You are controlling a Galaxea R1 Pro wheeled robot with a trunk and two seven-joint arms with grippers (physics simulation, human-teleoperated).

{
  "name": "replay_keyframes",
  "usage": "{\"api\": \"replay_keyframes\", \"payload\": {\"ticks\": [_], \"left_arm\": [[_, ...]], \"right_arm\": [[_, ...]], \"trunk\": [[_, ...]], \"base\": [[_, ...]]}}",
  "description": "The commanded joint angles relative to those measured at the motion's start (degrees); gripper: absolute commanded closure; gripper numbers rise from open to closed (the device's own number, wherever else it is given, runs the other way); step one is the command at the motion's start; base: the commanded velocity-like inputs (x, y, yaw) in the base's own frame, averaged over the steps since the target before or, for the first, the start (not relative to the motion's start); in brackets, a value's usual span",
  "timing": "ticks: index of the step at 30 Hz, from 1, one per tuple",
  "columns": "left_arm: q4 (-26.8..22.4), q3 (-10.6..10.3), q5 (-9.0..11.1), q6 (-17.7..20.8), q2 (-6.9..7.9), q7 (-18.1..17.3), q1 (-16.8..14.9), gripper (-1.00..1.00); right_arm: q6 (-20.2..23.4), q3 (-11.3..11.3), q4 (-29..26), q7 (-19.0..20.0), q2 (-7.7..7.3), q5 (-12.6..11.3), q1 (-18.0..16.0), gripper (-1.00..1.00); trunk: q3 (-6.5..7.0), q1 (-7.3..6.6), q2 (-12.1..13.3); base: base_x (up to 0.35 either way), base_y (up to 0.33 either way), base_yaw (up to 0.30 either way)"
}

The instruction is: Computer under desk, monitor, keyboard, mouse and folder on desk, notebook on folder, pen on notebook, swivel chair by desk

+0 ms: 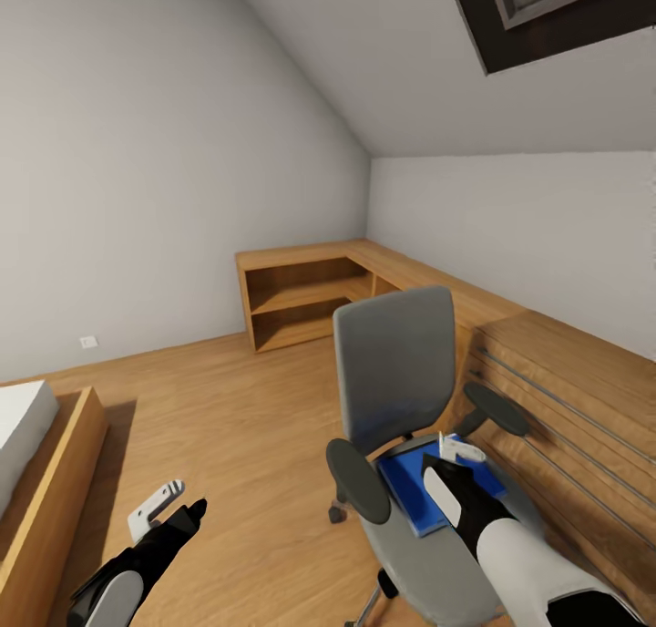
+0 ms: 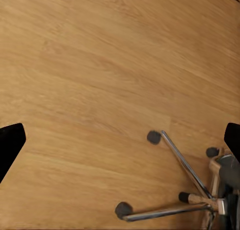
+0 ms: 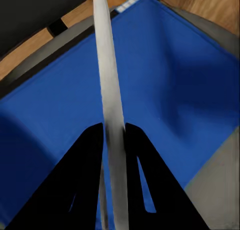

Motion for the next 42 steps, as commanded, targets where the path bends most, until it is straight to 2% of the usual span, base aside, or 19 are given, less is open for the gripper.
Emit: {"api": "replay_keyframes", "payload": {"ticks": [1, 7, 12, 16, 18, 20, 23, 24, 26, 28, 33, 34, 35, 38, 41, 42], "left_arm": [[-0.1, -0.1, 0.4, 0.1, 0.05, 0.5, 0.0, -1.0], [0.0, 0.0, 0.5, 0.1, 0.12, 0.4, 0.0, -1.0], [0.1, 0.0, 0.6, 0.1, 0.07, 0.4, 0.0, -1.0], [0.1, 0.0, 0.6, 0.1, 0.11, 0.4, 0.0, -1.0], [0.1, 0.0, 0.6, 0.1, 0.09, 0.4, 0.0, -1.0], [0.5, 0.0, 0.6, 0.1, 0.07, 0.5, 0.0, -1.0], [0.9, -0.1, 0.6, 0.1, 0.06, 0.5, 0.0, -1.0], [1.2, -0.1, 0.6, 0.0, 0.03, 0.5, 0.0, -1.0], [1.5, -0.2, 0.6, 0.0, -0.03, 0.5, 0.0, -1.0], [2.1, -0.2, 0.6, 0.0, -0.13, 0.6, 0.0, -1.0], [3.1, -0.3, 0.7, 0.0, -0.19, 0.6, 0.0, -1.0], [4.0, -0.3, 0.7, 0.0, -0.2, 0.5, 0.0, -1.0], [14.2, -1.1, -0.5, -0.1, -0.2, 0.4, 0.0, -1.0], [19.5, -1.5, -2.9, -1.0, -0.25, 0.1, 0.0, -1.0], [22.7, -2.0, -5.4, -3.1, -0.33, -1.0, 0.0, -1.0], [25.8, -4.1, -6.9, -5.5, -0.32, -2.5, 0.0, -1.0]], "right_arm": [[0.4, 0.4, -0.2, -0.3, -0.05, -0.4, 0.0, 1.0], [3.5, 0.4, -3.8, -0.4, -0.06, -0.6, 0.2, 1.0], [5.1, 0.3, -7.5, -0.5, -0.16, -0.6, 1.5, 1.0], [8.3, 0.1, -12.5, -1.9, -0.51, -0.7, 3.3, 1.0], [10.7, -0.1, -16.5, -3.8, -0.63, -0.8, 4.7, 1.0], [14.2, -1.4, -24.8, -8.5, -0.64, -0.9, 8.1, 1.0], [15.6, -2.7, -30.4, -11.3, -0.54, -0.9, 10.5, 1.0], [16.5, -3.3, -34.2, -12.9, -0.49, -0.9, 12.1, 1.0], [17.6, -3.8, -38.1, -14.2, -0.46, -0.9, 13.7, 1.0], [22.4, -4.6, -47.1, -15.9, -0.43, -1.0, 17.0, 1.0], [28.0, -6.1, -54.1, -16.4, -0.52, -2.7, 18.9, 1.0], [29.9, -7.2, -56.3, -16.5, -0.57, -3.6, 19.4, 1.0], [39.2, -13.5, -63.4, -16.5, -0.54, -6.0, 20.4, 1.0], [40.3, -14.5, -64.5, -16.4, -0.39, -6.2, 20.5, 1.0], [40.7, -14.5, -64.9, -16.3, -0.43, -6.3, 20.5, 1.0], [40.8, -14.6, -65.1, -16.2, -0.54, -6.3, 20.4, 1.0]], "trunk": [[0.13, -0.26, 0.4], [1.2, -1.58, 2.8], [2.1, -2.68, 4.8], [2.82, -3.56, 6.4], [3.18, -4.0, 7.2], [3.54, -4.44, 8.0], [4.08, -5.1, 9.2], [4.26, -5.32, 9.6], [4.61, -5.76, 10.4], [4.97, -6.19, 11.2], [5.87, -7.29, 13.2], [6.05, -7.51, 13.6], [6.23, -7.73, 14.0], [6.77, -8.39, 15.2], [7.31, -9.05, 16.4], [7.49, -9.27, 16.8]], "base": [[-0.338, 0.0, 0.0], [-0.249, 0.0, 0.0], [-0.058, 0.0, 0.0], [-0.017, 0.0, 0.0], [-0.007, 0.0, 0.0], [-0.003, 0.0, 0.0], [-0.001, 0.0, 0.0], [0.0, 0.0, 0.0], [0.0, 0.0, 0.0], [0.0, 0.0, 0.0], [0.0, 0.0, 0.0], [0.0, 0.0, 0.0], [0.0, 0.0, 0.0], [0.0, 0.0, 0.0], [0.0, 0.0, 0.0], [0.0, 0.0, 0.0]]}}
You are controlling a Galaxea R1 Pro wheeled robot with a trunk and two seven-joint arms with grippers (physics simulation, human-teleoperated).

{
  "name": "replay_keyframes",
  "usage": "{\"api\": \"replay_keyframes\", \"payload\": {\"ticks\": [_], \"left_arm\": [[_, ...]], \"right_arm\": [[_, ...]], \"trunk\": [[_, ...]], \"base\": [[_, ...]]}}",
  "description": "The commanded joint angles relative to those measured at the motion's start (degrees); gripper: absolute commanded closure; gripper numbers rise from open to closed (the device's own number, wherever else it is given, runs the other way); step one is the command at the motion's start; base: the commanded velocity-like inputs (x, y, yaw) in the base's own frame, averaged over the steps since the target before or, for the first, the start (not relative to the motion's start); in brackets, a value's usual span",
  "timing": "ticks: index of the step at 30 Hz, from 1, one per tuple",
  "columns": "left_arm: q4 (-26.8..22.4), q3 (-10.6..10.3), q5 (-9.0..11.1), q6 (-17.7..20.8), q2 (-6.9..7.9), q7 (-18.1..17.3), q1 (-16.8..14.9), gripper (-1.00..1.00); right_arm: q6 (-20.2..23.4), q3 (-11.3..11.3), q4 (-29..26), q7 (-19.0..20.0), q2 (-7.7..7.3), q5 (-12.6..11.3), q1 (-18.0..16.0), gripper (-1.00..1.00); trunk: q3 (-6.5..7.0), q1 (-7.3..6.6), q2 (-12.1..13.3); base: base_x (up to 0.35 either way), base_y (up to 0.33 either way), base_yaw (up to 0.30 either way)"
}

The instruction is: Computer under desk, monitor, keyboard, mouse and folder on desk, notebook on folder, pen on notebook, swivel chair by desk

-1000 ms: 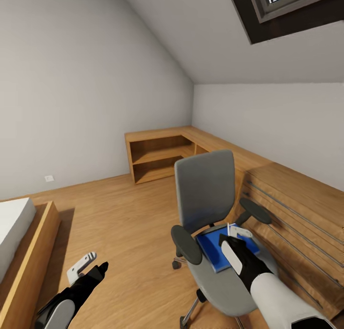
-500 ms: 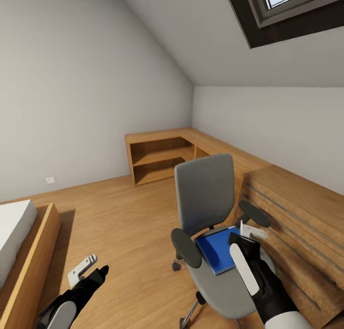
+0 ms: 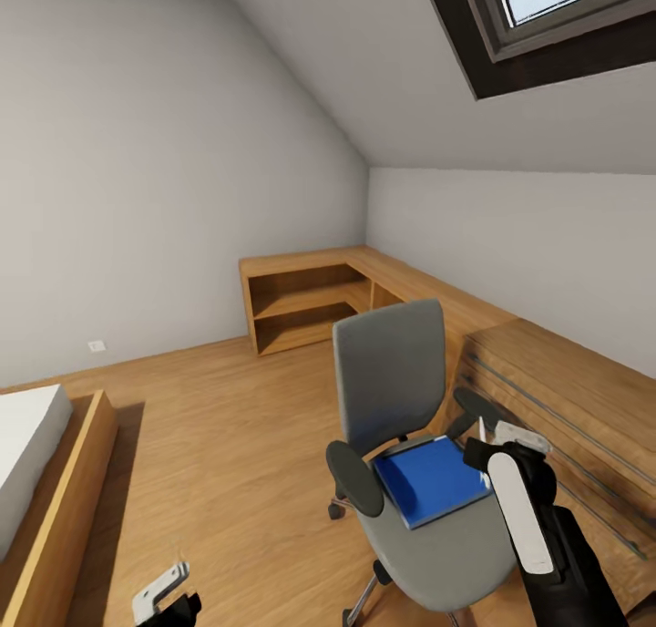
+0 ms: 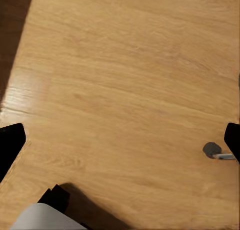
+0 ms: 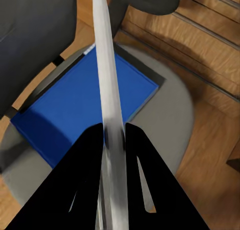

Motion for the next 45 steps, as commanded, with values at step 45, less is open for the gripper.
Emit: {"api": "replay_keyframes", "payload": {"ticks": [45], "left_arm": [[14.7, -6.4, -7.9, -10.9, -0.5, -0.9, 0.0, -1.0]], "right_arm": [[2.7, -16.0, -0.1, 4.7, -8.74, -0.6, -8.5, 1.0]], "trunk": [[9.22, -9.89, 18.0]], "base": [[-0.064, 0.0, -0.111]]}}
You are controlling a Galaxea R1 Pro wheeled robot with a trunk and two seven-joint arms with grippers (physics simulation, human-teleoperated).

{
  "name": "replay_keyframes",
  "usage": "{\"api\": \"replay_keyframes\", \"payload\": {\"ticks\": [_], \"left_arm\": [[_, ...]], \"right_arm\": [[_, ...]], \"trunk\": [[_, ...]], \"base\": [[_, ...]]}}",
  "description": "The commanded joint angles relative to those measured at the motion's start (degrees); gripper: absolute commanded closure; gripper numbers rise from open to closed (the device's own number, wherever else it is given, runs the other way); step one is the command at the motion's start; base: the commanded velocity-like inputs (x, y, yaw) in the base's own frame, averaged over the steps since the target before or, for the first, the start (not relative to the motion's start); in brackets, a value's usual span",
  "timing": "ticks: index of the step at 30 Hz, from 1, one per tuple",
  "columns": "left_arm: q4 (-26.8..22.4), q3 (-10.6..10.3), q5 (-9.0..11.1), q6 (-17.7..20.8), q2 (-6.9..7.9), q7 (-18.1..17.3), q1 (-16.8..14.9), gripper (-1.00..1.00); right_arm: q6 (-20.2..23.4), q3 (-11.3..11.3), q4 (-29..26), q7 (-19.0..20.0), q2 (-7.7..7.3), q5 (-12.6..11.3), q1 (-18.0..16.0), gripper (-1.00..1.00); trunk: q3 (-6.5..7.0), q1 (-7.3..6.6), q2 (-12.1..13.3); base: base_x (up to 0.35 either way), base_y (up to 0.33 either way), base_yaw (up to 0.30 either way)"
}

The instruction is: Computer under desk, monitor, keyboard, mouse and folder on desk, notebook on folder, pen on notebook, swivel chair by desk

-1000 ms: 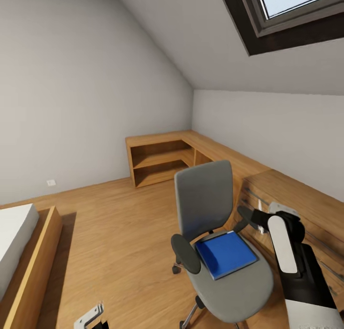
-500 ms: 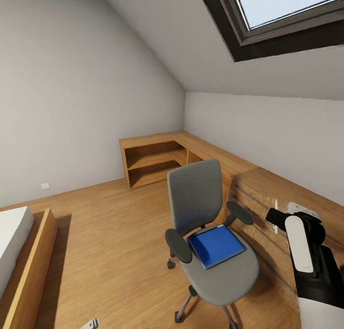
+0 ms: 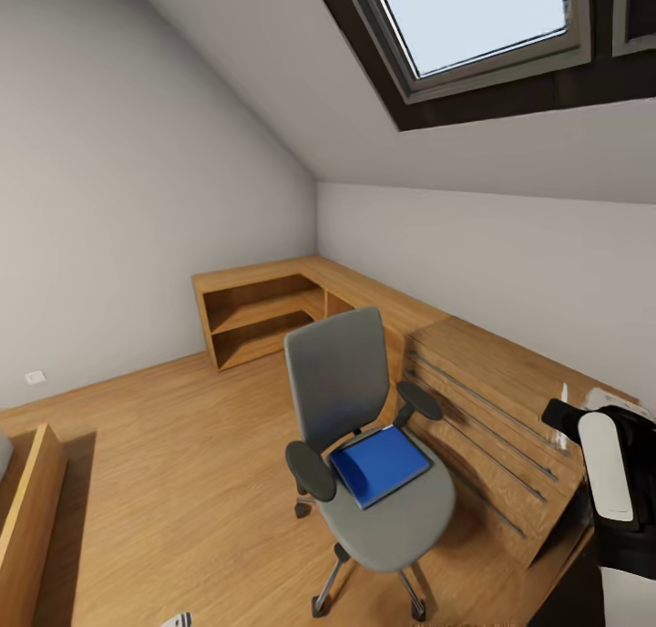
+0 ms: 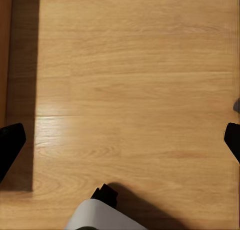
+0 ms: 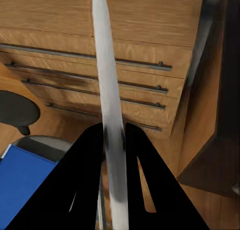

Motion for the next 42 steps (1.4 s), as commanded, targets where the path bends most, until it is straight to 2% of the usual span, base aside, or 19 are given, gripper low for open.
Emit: {"api": "replay_keyframes", "payload": {"ticks": [1, 7, 15, 19, 24, 31, 35, 40, 42], "left_arm": [[-0.1, -0.3, 0.2, 0.2, 0.08, 0.5, 0.0, -1.0], [-0.1, -0.1, 0.0, -0.2, 0.25, 0.5, -0.1, -1.0], [-0.1, 0.1, 0.0, -2.6, 0.4, 0.5, 0.0, -1.0], [-0.1, 0.6, 0.3, -3.1, 0.59, 0.6, 0.0, -1.0], [-0.1, 2.6, 0.4, -3.3, 0.71, 0.6, 0.0, -1.0], [-0.1, 7.7, 0.5, -3.4, 0.77, 0.6, 0.0, -1.0], [-0.1, 9.0, 0.5, -3.4, 0.77, 0.6, 0.0, -1.0], [-0.1, 9.6, 0.5, -3.4, 0.77, 0.6, 0.0, -1.0], [-0.1, 9.8, 0.5, -3.4, 0.77, 0.5, 0.0, -1.0]], "right_arm": [[0.1, 0.0, -0.1, -0.5, -0.21, -0.7, -0.1, 1.0], [-0.3, -0.1, 0.0, -0.4, -1.78, -0.4, 0.0, 1.0], [-0.4, 0.0, 0.6, -0.3, -2.65, -0.2, 0.0, 1.0], [-1.2, 0.0, 2.0, -0.2, -3.7, -0.1, 0.0, 1.0], [-4.3, 0.0, 4.4, 0.0, -4.47, 0.0, 0.0, 1.0], [-8.7, 0.0, 8.0, 0.2, -6.24, 1.1, 0.0, 1.0], [-11.2, 0.1, 10.0, 0.2, -7.1, 1.4, 0.0, 1.0], [-16.3, 0.4, 15.2, 0.5, -8.86, 3.4, 0.0, 1.0], [-20.4, 0.4, 19.6, 4.1, -10.0, 7.2, 0.0, 1.0]], "trunk": [[0.17, -0.22, 0.4], [1.58, -1.54, 2.8], [3.5, -3.29, 6.0], [4.46, -4.17, 7.6], [5.68, -5.27, 9.6], [7.39, -6.81, 12.4], [8.38, -7.69, 14.0], [9.62, -8.78, 16.0], [10.13, -9.22, 16.8]], "base": [[-0.001, 0.0, -0.248], [0.0, 0.0, -0.248], [0.0, 0.0, -0.247], [0.0, 0.0, -0.247], [0.0, 0.0, -0.247], [0.0, 0.0, -0.247], [0.0, 0.0, -0.247], [0.0, 0.0, -0.247], [0.0, 0.0, -0.246]]}}
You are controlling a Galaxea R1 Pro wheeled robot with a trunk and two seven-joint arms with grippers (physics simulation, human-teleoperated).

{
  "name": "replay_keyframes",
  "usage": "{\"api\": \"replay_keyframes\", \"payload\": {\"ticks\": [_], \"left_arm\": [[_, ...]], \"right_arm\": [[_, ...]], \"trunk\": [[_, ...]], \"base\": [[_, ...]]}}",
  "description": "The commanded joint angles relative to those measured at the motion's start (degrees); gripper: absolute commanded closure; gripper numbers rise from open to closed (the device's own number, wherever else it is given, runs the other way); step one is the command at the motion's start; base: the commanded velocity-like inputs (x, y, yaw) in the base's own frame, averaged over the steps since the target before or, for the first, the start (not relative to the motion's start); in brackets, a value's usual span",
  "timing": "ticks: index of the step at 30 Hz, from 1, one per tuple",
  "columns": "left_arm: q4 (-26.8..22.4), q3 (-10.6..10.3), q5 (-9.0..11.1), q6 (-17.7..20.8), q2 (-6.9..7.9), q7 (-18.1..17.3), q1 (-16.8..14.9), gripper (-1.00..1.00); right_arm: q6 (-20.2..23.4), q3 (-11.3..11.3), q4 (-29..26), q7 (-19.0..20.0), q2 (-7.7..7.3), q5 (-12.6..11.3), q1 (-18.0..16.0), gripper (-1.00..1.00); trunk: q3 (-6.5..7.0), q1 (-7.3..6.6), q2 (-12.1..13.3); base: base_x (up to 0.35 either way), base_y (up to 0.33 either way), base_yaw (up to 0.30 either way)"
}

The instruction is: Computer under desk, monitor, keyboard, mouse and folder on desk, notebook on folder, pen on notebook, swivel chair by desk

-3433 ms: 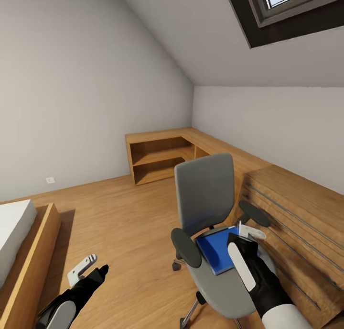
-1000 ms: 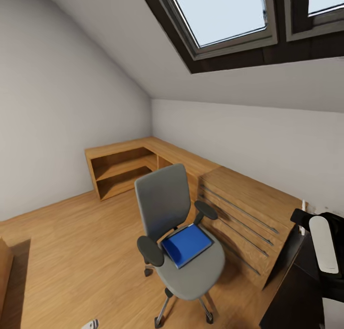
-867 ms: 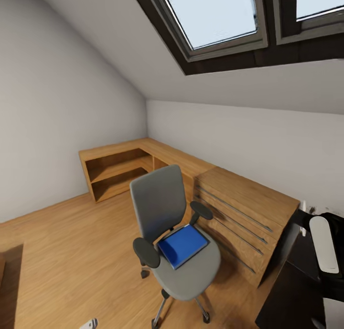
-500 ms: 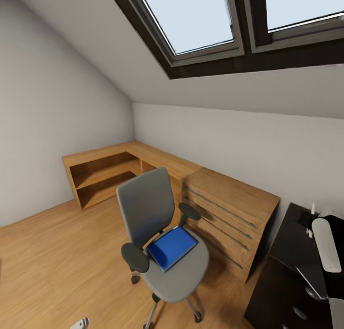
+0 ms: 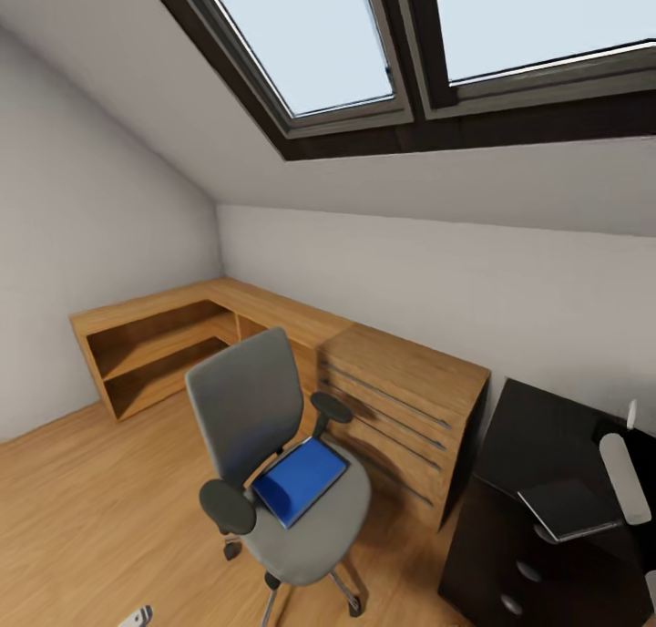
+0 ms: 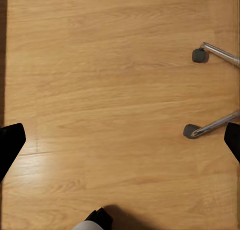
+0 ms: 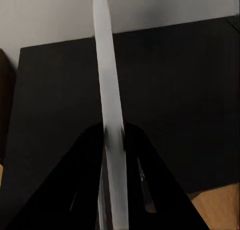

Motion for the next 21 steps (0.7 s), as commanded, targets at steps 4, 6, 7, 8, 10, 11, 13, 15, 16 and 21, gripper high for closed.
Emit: {"api": "replay_keyframes", "payload": {"ticks": [4, 6, 7, 8, 10, 11, 13, 15, 16, 21], "left_arm": [[-0.1, 0.0, 0.2, 0.2, 0.08, 0.5, 0.0, -1.0], [-0.1, 0.0, 0.2, 0.2, 0.08, 0.5, 0.0, -1.0], [-0.1, 0.2, 0.2, 0.2, 0.08, 0.5, -0.1, -1.0], [-0.1, 0.2, 0.2, 0.2, 0.08, 0.5, 0.0, -1.0], [-0.1, 0.3, 0.2, 0.2, 0.08, 0.5, 0.0, -1.0], [-0.1, 0.3, 0.2, 0.2, 0.08, 0.5, 0.0, -1.0], [-0.1, 0.4, 0.2, 0.2, 0.08, 0.5, -0.1, -1.0], [-0.1, 0.4, 0.2, 0.2, 0.08, 0.5, 0.0, -1.0], [-0.1, 0.4, 0.2, 0.2, 0.08, 0.5, 0.0, -1.0], [-0.1, 0.3, 0.1, 0.2, 0.03, 0.5, 0.0, -1.0]], "right_arm": [[-2.2, -0.2, 3.2, 5.0, -0.51, 3.9, -0.1, 1.0], [-3.1, -0.3, 4.6, 6.7, -0.6, 5.5, -0.1, 1.0], [-5.3, -0.4, 6.7, 8.1, -0.66, 6.7, -0.1, 1.0], [-6.3, -0.4, 7.4, 8.4, -0.67, 7.0, -0.1, 1.0], [-7.5, -0.3, 8.2, 8.8, -0.72, 7.3, -0.1, 1.0], [-8.4, -0.3, 9.4, 10.2, -0.71, 8.6, -0.1, 1.0], [-9.5, -0.3, 11.0, 12.2, -0.7, 10.4, -0.1, 1.0], [-13.9, -0.4, 15.5, 14.7, -0.87, 13.4, -0.1, 1.0], [-15.5, -0.4, 16.8, 15.4, -1.03, 14.2, -0.1, 1.0], [-18.0, -0.4, 18.7, 16.7, -1.23, 15.3, -0.1, 1.0]], "trunk": [[0.92, -0.87, 1.5], [1.43, -1.31, 2.3], [1.68, -1.53, 2.7], [1.94, -1.74, 3.1], [2.45, -2.18, 3.9], [2.7, -2.4, 4.3], [3.21, -2.84, 5.1], [3.36, -2.84, 5.1], [3.43, -2.84, 5.1], [3.59, -2.84, 5.1]], "base": [[0.0, 0.0, -0.246], [0.0, 0.0, -0.246], [0.0, 0.0, -0.245], [0.0, 0.0, -0.245], [0.0, 0.0, -0.244], [0.0, 0.0, -0.244], [0.0, 0.0, -0.243], [0.0, 0.0, -0.242], [0.0, 0.0, -0.226], [0.0, 0.0, -0.108]]}}
